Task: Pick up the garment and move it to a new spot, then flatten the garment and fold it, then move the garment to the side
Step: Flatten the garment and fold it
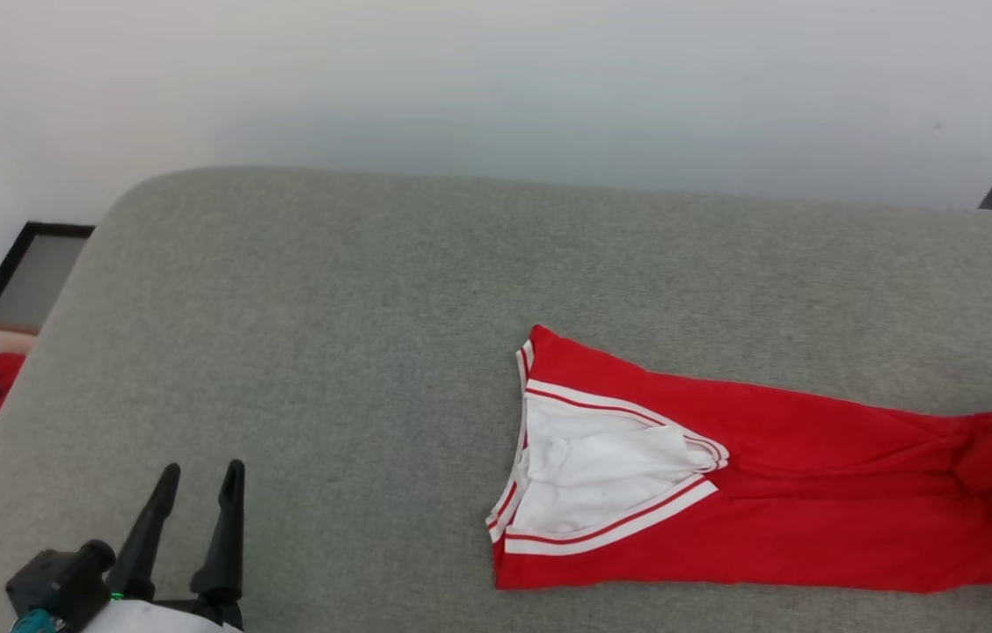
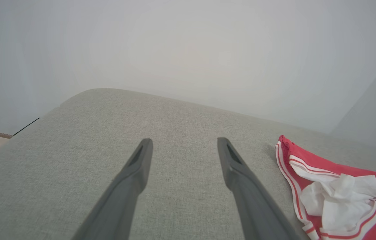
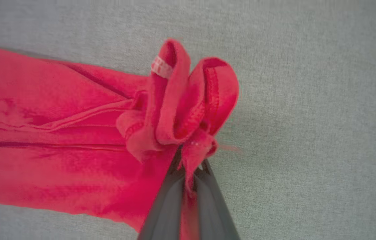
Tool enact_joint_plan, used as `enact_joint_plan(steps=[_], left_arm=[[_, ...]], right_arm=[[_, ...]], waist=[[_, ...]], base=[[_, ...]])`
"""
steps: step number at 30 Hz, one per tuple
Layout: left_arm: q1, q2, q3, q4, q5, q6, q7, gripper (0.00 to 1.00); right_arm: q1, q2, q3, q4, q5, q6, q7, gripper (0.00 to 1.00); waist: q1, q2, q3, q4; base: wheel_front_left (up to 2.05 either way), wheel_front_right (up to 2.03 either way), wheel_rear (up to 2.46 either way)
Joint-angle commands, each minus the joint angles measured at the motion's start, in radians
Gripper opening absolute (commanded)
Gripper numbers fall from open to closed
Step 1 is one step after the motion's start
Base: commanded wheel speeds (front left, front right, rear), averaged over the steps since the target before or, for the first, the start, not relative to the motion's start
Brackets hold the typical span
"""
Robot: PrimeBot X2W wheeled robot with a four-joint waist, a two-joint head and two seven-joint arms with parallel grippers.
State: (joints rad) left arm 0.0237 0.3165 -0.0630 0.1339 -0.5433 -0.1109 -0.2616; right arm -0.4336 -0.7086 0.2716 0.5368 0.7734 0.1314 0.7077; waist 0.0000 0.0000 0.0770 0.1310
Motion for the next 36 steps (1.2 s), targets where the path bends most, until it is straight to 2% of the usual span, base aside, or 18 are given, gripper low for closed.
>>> enact_joint_plan(steps=[1, 6, 12, 17, 24, 36], left_arm=[[0.006, 0.001, 0.003, 0.0, -0.002, 0.001, -0.004, 1.0], [0.017, -0.001, 0.002, 0.002, -0.009, 0.004, -0.002, 1.0], [0.007, -0.008, -0.009, 0.006, -0.016, 0.005, 0.001, 1.0], [-0.012, -0.017, -0.031, 0.017, -0.019, 0.001, 0.004, 1.0], [-0.053, -0.037, -0.076, 0.044, -0.014, -0.005, 0.004, 1.0], [-0.106, -0.055, -0.112, 0.085, -0.019, -0.013, -0.001, 1.0]], right_arm=[[0.003, 0.004, 0.007, -0.018, 0.003, -0.002, 0.005, 0.0], [0.023, 0.04, 0.016, -0.154, 0.064, -0.001, 0.033, 0.0], [0.029, 0.101, 0.056, -0.316, 0.036, -0.001, 0.071, 0.0], [0.008, 0.178, 0.096, -0.379, 0.002, -0.001, 0.088, 0.0], [-0.029, 0.291, 0.174, -0.379, -0.043, -0.001, 0.089, 0.0], [-0.113, 0.419, 0.282, -0.249, -0.088, -0.001, 0.021, 0.0]], waist=[[0.0, 0.0, -0.012, -0.013], [0.0, 0.0, -0.029, -0.033], [0.0, 0.0, -0.039, -0.037], [0.0, 0.0, -0.041, -0.017], [0.0, 0.0, -0.038, 0.038], [0.0, 0.0, -0.026, 0.108]], base=[[0.0, 0.0, 0.0], [0.0, 0.0, 0.0], [0.0, 0.0, 0.0], [0.0, 0.0, 0.0], [0.0, 0.0, 0.0], [0.0, 0.0, 0.0]])
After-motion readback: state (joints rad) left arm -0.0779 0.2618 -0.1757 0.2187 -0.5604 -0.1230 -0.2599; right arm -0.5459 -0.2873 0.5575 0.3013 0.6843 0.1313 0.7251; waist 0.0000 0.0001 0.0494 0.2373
